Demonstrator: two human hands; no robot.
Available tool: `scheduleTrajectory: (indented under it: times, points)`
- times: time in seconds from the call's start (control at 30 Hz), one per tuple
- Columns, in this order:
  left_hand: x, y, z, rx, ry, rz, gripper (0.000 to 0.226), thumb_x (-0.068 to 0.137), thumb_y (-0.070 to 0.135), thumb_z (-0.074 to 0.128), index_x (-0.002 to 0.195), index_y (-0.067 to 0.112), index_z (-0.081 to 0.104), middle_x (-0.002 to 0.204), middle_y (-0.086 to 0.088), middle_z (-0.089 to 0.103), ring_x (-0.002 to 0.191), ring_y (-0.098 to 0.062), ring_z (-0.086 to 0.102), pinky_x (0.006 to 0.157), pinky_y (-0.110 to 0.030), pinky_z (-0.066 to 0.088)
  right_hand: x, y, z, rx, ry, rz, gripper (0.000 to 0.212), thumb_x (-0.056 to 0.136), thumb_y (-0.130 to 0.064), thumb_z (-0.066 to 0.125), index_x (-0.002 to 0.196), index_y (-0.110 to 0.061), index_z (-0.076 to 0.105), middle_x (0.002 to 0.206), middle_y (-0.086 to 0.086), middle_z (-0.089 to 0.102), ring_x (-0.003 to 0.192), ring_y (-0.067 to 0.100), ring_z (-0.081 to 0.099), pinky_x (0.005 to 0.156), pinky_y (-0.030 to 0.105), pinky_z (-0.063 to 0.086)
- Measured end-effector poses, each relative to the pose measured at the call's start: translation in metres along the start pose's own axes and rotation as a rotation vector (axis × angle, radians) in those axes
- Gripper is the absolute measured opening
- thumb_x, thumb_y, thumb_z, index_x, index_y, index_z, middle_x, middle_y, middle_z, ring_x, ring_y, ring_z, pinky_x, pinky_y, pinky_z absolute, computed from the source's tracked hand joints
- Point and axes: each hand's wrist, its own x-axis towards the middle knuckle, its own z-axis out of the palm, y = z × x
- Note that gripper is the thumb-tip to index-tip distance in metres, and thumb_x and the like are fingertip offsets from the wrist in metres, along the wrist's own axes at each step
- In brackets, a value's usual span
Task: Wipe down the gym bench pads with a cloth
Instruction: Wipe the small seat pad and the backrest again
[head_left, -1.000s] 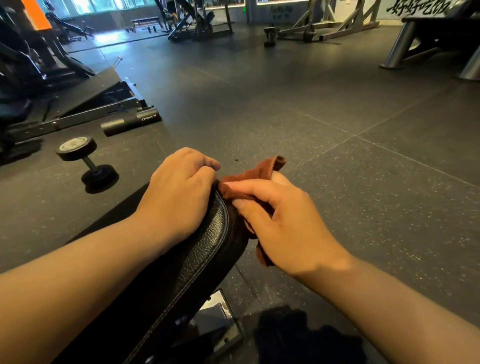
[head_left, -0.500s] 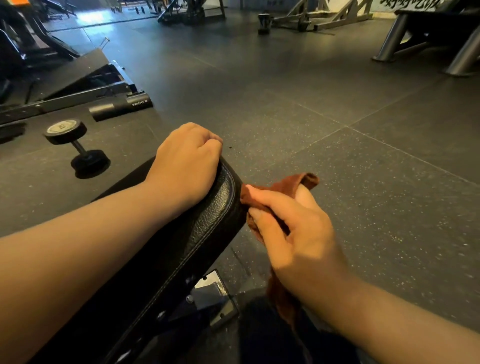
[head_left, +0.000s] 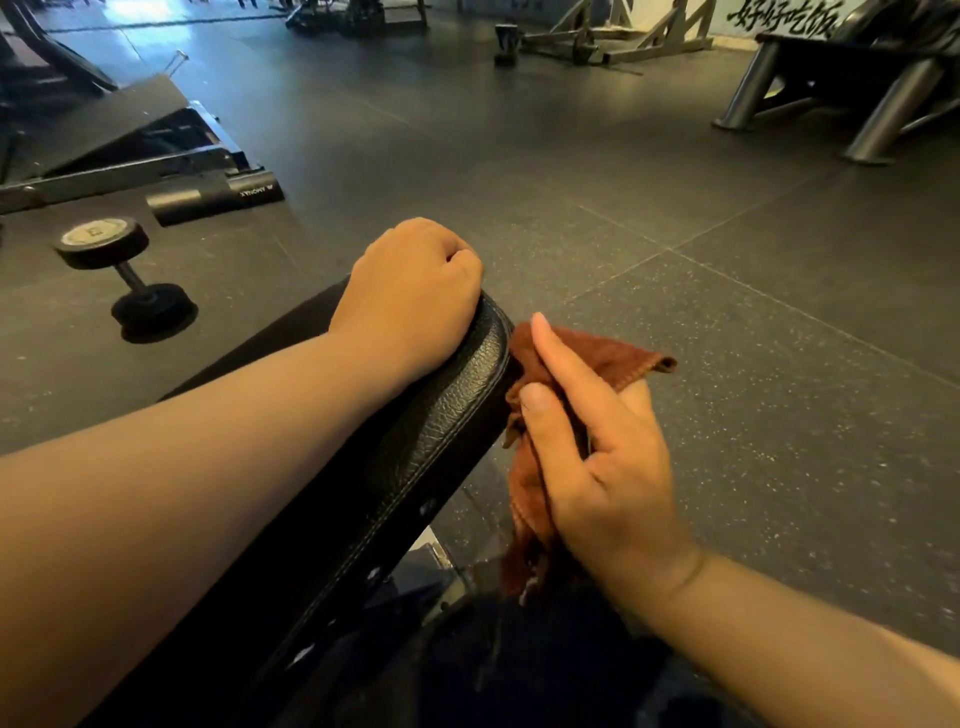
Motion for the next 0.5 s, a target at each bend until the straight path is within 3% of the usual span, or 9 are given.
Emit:
scheduleTrajectory:
  times: [0.1,0.17,0.23,0.33,0.4,0.5]
  points:
    - [-0.001,0.001,-0.001,-0.024,-0.014,-0.007,0.041,0.077,0.03,0.039,0.087,0.006,0.071,0.098,-0.013,0.07,0.099,-0.035,0.062,0.091,-0.046,0.05,0.018,-0.005,0.021,0.076,0.004,0.118,0.04,0.103,-0.032,0.042,0.141,-0.031,0.053,0.119,-0.019,0.045,0.12,0.004,0.048,0.112,0.024,0.036]
    - [-0.001,0.003,-0.001,-0.043,-0.012,-0.006,0.041,0.077,0.03,0.039,0.088,0.01,0.073,0.1,-0.01,0.072,0.101,-0.032,0.062,0.093,-0.046,0.05,0.01,-0.014,0.037,0.2,0.102,0.186,0.038,0.106,-0.026,0.04,0.141,-0.022,0.054,0.13,-0.008,0.045,0.123,-0.004,0.047,0.11,0.013,0.033]
    - [-0.004,0.003,0.0,-0.073,-0.001,-0.001,0.037,0.078,0.03,0.041,0.089,0.017,0.075,0.105,-0.003,0.073,0.108,-0.029,0.062,0.099,-0.043,0.047,-0.014,-0.021,0.042,0.166,0.158,0.161,0.04,0.106,-0.022,0.041,0.145,-0.018,0.049,0.134,0.003,0.045,0.126,-0.006,0.044,0.11,0.01,0.029]
    - [-0.012,0.003,-0.005,-0.206,-0.008,0.1,0.033,0.075,0.027,0.044,0.088,0.034,0.073,0.112,0.011,0.071,0.117,-0.013,0.059,0.107,-0.037,0.042,-0.042,-0.018,0.039,0.054,0.078,0.081,0.046,0.105,-0.024,0.043,0.15,-0.027,0.033,0.137,0.004,0.042,0.132,-0.004,0.038,0.117,0.014,0.021]
    - [-0.023,0.003,-0.009,-0.224,-0.073,0.232,0.039,0.077,0.021,0.044,0.1,0.028,0.075,0.122,0.009,0.068,0.126,-0.01,0.054,0.114,-0.036,0.035,-0.038,-0.01,0.035,0.024,0.04,0.016,0.047,0.105,-0.025,0.041,0.15,-0.026,0.028,0.14,0.012,0.039,0.132,0.001,0.038,0.118,0.013,0.018]
    - [-0.061,-0.002,-0.018,-0.078,-0.189,0.357,0.048,0.095,0.025,0.038,0.138,0.018,0.057,0.151,0.004,0.048,0.147,-0.011,0.03,0.124,-0.037,0.014,-0.02,-0.015,0.041,0.155,0.043,0.09,0.046,0.108,-0.02,0.037,0.153,-0.025,0.025,0.148,0.011,0.03,0.129,-0.019,0.033,0.11,0.002,0.019]
